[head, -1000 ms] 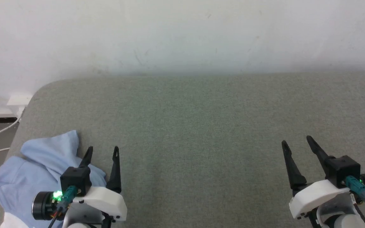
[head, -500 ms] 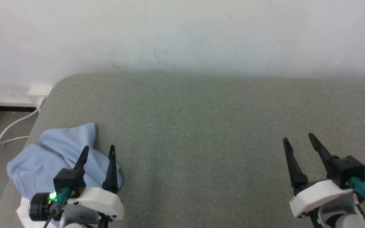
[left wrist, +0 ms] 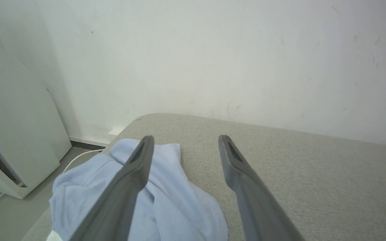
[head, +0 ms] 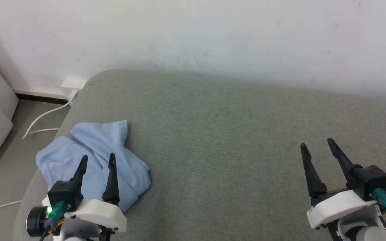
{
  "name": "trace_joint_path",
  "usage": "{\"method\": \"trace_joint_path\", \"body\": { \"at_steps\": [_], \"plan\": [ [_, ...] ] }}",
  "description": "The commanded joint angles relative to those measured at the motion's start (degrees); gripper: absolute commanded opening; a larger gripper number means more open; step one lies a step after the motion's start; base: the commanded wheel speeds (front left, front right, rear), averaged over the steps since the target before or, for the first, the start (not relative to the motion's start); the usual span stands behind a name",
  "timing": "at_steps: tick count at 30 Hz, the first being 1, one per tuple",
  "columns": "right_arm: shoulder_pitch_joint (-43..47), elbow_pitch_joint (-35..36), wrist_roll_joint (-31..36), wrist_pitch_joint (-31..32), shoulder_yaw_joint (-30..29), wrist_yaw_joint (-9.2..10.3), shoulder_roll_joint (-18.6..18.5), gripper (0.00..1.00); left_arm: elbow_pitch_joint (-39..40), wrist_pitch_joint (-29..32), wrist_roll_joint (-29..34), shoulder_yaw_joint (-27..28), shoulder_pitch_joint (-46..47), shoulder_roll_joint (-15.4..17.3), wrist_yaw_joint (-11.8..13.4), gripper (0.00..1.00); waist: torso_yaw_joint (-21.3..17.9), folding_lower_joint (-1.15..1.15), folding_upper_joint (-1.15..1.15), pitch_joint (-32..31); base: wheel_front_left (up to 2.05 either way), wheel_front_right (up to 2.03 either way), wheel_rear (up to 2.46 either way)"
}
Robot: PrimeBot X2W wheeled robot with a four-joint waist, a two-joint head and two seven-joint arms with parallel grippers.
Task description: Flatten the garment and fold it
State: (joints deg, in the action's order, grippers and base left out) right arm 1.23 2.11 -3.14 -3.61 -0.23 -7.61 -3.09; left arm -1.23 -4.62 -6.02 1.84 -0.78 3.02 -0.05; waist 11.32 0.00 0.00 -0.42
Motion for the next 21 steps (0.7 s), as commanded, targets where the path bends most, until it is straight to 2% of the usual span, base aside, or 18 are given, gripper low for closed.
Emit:
{"method": "trace_joint_path", "body": {
  "at_steps": [1,21],
  "plan": [
    [0.4,0.5,-0.6,-0.6,0.1,0.04,0.1,1.00,-0.3,-0.7,-0.7,0.4,-0.4,0.0,-0.6,1.00,2.0,0.00,0.00,-0.1,0.00,0.00,0.00],
    [0.5,1.9,-1.7,-2.2,0.5,0.06,0.1,1.00,-2.0,-3.0,-3.4,1.2,-1.0,-0.1,-0.5,1.00,8.7,0.00,0.00,0.5,-0.03,-0.03,-0.03]
  ]
}}
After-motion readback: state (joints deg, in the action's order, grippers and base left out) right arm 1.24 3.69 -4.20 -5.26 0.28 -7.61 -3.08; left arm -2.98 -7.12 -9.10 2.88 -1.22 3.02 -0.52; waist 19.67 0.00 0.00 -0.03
